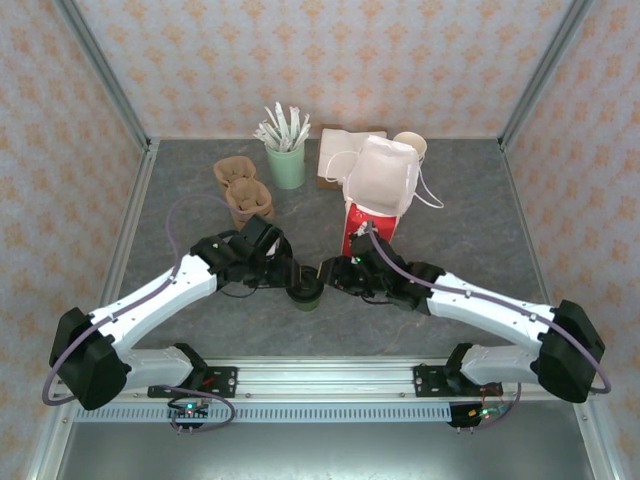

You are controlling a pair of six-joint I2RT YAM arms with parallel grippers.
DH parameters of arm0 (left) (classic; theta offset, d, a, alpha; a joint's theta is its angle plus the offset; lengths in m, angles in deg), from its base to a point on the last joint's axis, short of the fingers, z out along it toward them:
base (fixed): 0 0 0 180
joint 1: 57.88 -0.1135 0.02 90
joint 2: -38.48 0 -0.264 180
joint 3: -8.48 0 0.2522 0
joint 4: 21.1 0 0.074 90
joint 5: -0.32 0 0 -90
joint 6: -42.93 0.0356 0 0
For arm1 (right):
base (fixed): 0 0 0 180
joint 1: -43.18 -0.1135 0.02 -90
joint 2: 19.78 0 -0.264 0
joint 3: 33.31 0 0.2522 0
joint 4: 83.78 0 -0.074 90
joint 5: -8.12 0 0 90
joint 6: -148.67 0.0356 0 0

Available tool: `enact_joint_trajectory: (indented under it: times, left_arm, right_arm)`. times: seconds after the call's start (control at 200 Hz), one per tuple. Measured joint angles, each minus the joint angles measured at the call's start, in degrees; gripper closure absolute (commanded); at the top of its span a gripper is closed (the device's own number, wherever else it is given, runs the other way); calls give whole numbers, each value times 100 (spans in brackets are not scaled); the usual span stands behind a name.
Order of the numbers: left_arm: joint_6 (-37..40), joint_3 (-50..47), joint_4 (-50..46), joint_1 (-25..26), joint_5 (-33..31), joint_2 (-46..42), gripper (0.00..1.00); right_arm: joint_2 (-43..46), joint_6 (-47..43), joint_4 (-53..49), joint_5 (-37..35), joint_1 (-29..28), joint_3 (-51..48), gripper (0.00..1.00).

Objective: Pack the takeout coffee

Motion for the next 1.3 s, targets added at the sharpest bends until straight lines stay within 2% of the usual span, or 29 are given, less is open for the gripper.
enact_joint_trajectory:
  times: [0.325, 0.596, 0.886, 1.296]
  left_arm:
    - [-28, -271, 407, -105, 251, -22, 45]
    - [-46, -420, 708, -109, 369, -37, 47]
    - [-122, -586, 1060, -111, 494, -42, 53]
    - [-378, -1250, 1961, -177, 691, -332, 55]
  right_arm:
    - [-417, 4, 168, 131, -15, 0, 63]
    - [-568, 2, 284, 168, -13, 9, 63]
    - [-636, 2, 286, 162, -13, 17, 63]
    - [-713, -2, 284, 144, -13, 44, 63]
